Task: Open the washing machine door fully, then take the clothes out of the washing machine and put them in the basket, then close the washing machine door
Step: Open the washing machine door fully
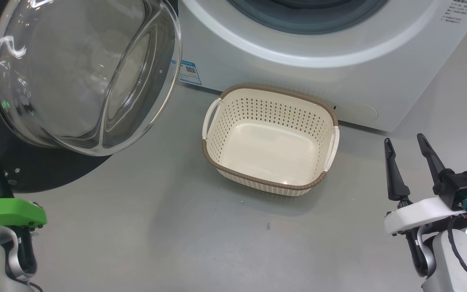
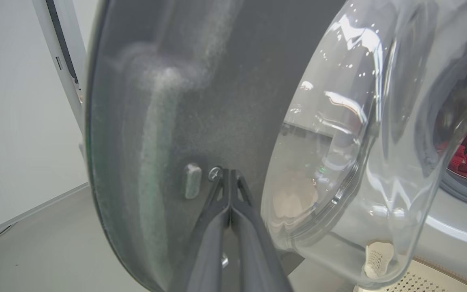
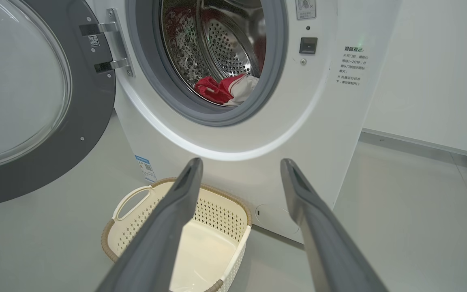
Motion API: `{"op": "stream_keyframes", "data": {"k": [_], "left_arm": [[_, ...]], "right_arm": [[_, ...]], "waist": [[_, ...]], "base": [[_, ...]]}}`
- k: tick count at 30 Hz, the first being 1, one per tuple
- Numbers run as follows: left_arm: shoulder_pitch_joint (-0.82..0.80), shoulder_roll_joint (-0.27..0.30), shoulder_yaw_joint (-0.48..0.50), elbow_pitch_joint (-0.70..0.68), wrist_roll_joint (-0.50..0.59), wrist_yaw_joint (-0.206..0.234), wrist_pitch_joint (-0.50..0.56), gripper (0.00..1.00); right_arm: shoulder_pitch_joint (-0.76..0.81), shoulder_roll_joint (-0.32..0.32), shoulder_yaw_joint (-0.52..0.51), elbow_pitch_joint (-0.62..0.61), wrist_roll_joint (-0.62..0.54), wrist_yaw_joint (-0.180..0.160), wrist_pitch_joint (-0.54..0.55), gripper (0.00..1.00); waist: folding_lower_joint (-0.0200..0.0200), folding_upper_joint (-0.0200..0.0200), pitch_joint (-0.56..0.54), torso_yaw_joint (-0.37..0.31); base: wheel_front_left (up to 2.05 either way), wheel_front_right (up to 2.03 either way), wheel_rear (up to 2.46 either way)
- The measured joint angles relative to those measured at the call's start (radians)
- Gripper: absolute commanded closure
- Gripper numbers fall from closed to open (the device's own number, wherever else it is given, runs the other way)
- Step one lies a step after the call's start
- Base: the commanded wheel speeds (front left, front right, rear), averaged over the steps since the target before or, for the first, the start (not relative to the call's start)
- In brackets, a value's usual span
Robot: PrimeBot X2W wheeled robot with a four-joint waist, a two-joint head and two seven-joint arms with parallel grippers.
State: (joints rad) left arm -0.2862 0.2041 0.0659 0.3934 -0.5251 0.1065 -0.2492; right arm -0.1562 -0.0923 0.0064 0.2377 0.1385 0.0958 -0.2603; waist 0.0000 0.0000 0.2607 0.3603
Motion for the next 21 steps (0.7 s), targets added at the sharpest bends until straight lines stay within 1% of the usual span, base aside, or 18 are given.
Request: {"op": "stream_keyframes", "data": {"k": [6, 9, 12, 18, 21], "left_arm": [[-0.004, 0.000, 0.001, 0.019, 0.002, 0.000, -0.003, 1.00], [-0.004, -0.001, -0.006, 0.021, 0.022, 0.000, -0.003, 1.00], [-0.003, -0.004, -0.006, 0.011, 0.029, 0.000, -0.003, 1.00], [0.032, -0.040, -0.006, -0.064, 0.072, 0.000, -0.003, 1.00], [0.074, -0.047, -0.012, -0.095, 0.088, 0.000, -0.003, 1.00]], "right_arm": [[-0.002, 0.001, 0.001, 0.001, 0.000, 0.000, 0.000, 0.00], [-0.009, 0.002, 0.001, 0.005, 0.000, 0.007, 0.000, 0.00], [-0.010, 0.005, 0.002, 0.011, 0.000, 0.008, 0.000, 0.00], [-0.010, 0.011, 0.012, 0.029, 0.000, 0.009, 0.000, 0.00], [-0.008, 0.017, 0.014, 0.034, 0.001, 0.009, 0.000, 0.00]], "waist": [[0.0000, 0.0000, 0.002, -0.001], [0.0000, 0.0000, 0.000, -0.003], [0.0000, 0.0000, -0.007, -0.006], [0.0000, 0.0000, -0.035, -0.014], [0.0000, 0.0000, -0.050, -0.018]], "base": [[0.00, 0.00, 0.00], [0.00, 0.00, 0.00], [0.00, 0.00, 0.00], [0.00, 0.00, 0.00], [0.00, 0.00, 0.00]]}}
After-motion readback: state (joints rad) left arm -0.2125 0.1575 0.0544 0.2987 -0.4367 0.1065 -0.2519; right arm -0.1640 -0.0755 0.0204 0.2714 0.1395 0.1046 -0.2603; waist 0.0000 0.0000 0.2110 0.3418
